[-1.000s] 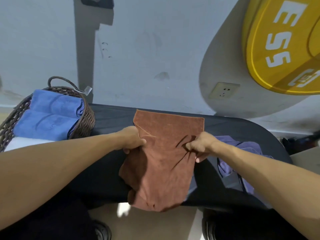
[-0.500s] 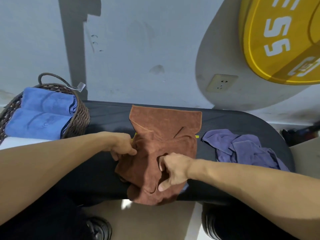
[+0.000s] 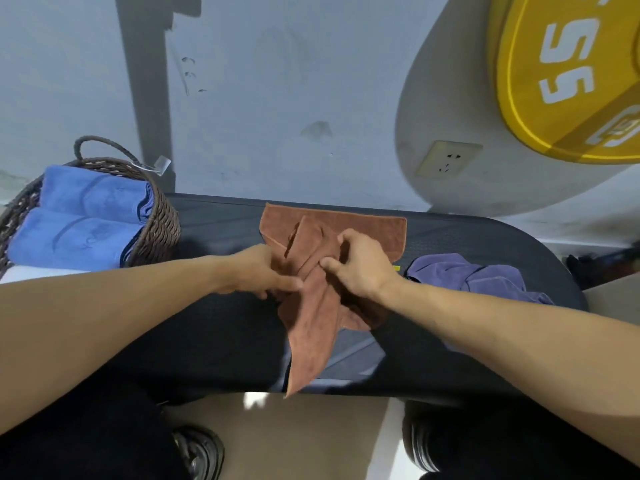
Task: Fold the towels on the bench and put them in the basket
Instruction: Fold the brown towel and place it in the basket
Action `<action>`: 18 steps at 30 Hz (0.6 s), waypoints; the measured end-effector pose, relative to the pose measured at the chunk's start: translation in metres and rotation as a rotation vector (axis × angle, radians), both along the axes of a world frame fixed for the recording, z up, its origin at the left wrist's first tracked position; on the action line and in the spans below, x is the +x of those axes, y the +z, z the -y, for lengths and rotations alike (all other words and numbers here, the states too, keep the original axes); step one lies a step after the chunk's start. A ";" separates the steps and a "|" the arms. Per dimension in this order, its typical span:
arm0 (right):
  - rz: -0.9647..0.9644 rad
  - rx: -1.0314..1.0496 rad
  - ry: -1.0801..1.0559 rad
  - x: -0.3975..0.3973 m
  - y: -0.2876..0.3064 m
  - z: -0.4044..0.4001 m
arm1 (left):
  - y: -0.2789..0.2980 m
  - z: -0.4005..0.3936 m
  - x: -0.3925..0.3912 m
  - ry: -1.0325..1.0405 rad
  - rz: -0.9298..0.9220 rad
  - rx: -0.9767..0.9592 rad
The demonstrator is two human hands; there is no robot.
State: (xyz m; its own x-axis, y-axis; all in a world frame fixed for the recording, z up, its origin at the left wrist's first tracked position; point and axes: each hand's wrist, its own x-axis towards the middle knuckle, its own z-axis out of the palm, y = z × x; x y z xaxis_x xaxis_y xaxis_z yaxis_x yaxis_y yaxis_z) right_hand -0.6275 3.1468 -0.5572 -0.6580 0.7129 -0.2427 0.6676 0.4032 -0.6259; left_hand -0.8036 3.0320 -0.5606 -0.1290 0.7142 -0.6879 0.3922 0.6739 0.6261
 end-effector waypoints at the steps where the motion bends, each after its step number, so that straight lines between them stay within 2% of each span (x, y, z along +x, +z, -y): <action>1: 0.021 0.014 -0.030 0.002 0.000 -0.006 | -0.006 0.003 0.002 -0.031 -0.028 -0.030; 5: 0.018 0.127 0.054 0.006 0.003 -0.002 | -0.013 0.003 0.009 -0.060 -0.160 0.002; 8: 0.037 -0.032 0.186 0.006 0.010 0.017 | 0.005 -0.008 0.012 -0.019 -0.166 0.144; 11: -0.032 -0.182 0.169 0.007 0.020 0.033 | 0.033 -0.021 0.015 0.012 -0.181 0.253; 14: -0.192 -0.203 0.074 0.006 0.041 0.038 | 0.059 -0.024 0.016 0.116 -0.130 0.333; 18: -0.310 -0.266 0.024 0.001 0.067 0.032 | 0.083 -0.017 0.016 0.302 0.063 0.404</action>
State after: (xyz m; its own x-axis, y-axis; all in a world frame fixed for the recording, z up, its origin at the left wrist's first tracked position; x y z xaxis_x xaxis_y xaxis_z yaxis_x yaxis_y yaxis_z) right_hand -0.6263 3.1151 -0.4907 -0.7443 0.6359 -0.2041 0.4236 0.2133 -0.8804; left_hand -0.7874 3.0492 -0.4781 -0.3381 0.8622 -0.3772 0.1700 0.4502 0.8766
